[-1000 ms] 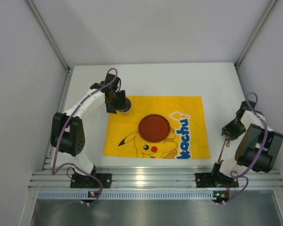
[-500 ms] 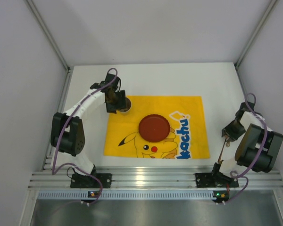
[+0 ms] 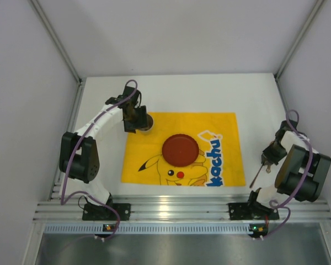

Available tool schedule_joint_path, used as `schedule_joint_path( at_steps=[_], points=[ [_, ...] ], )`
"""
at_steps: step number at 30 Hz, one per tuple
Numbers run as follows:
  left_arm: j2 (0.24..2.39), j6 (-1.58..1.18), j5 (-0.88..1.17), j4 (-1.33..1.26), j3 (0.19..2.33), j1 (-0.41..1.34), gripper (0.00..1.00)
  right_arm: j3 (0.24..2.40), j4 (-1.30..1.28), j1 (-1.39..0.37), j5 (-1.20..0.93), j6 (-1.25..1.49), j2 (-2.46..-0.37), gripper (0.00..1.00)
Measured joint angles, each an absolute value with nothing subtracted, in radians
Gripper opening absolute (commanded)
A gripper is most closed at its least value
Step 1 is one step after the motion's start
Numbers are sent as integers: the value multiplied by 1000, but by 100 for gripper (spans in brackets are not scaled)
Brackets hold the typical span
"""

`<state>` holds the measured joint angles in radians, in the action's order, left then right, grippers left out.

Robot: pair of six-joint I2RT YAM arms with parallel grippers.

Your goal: Set the dinner table for one person

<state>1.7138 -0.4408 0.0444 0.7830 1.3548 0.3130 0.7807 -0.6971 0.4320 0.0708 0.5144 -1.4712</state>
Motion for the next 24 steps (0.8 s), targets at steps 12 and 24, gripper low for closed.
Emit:
schedule_joint_path(
  at_steps=[12,24],
  points=[
    [1714,-434,32,785,1356,313,65,895,-776,379,111,482,-1579,0],
    [1733,-435,32,817,1457,313,64,1329,-824,208,192,395,-1677,0]
  ],
)
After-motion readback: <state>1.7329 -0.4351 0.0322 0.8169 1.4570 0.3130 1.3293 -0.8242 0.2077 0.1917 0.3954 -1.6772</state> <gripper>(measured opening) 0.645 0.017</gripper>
